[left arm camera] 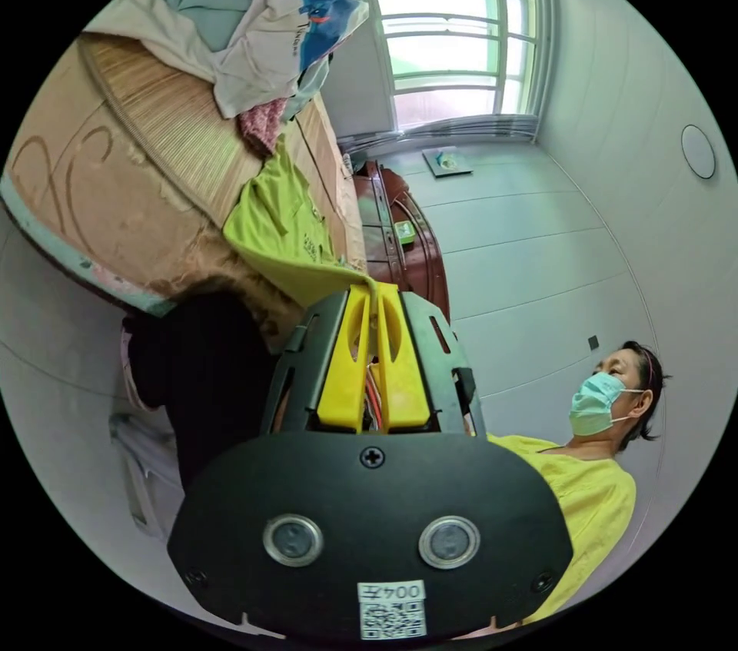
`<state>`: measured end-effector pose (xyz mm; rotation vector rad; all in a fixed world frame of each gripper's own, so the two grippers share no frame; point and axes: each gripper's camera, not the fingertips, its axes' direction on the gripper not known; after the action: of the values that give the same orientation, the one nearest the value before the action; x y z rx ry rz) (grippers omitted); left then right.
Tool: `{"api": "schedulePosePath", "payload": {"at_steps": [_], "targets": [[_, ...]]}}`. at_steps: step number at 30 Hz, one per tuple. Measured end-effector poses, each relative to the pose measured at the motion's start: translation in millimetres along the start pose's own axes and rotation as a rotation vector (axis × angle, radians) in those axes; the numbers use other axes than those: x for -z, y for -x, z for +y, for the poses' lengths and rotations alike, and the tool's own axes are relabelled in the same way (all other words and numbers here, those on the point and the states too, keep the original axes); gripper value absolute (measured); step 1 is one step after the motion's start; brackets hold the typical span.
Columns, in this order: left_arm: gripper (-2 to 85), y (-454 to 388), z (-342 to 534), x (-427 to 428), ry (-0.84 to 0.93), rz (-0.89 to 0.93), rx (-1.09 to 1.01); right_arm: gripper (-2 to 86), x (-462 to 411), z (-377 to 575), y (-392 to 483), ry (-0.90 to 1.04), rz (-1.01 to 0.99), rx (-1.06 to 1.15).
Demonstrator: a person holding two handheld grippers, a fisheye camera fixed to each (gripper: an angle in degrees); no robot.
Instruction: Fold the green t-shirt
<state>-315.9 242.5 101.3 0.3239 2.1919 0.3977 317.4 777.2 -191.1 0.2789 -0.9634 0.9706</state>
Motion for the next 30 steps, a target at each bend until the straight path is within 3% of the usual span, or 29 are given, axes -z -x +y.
{"api": "schedulePosePath", "payload": {"at_steps": [15,20,30], "targets": [[1.5,-13.2,-277.7,-177.9,-0.014,-0.181,-0.147,-0.7,-137.7,-243.9,-54.7,0.004,0.155,-0.004],[1.6,45.8,-358.6,-247.5,0.012,-0.237,-0.107,-0.7,-196.7,-311.5,-115.6,0.048,0.21,-0.04],[2.1,215.7,-457.8,-369.9,0.072,-0.433,0.009,-0.5,-323.4,-396.0,-317.4,0.149,0.349,-0.171]]}}
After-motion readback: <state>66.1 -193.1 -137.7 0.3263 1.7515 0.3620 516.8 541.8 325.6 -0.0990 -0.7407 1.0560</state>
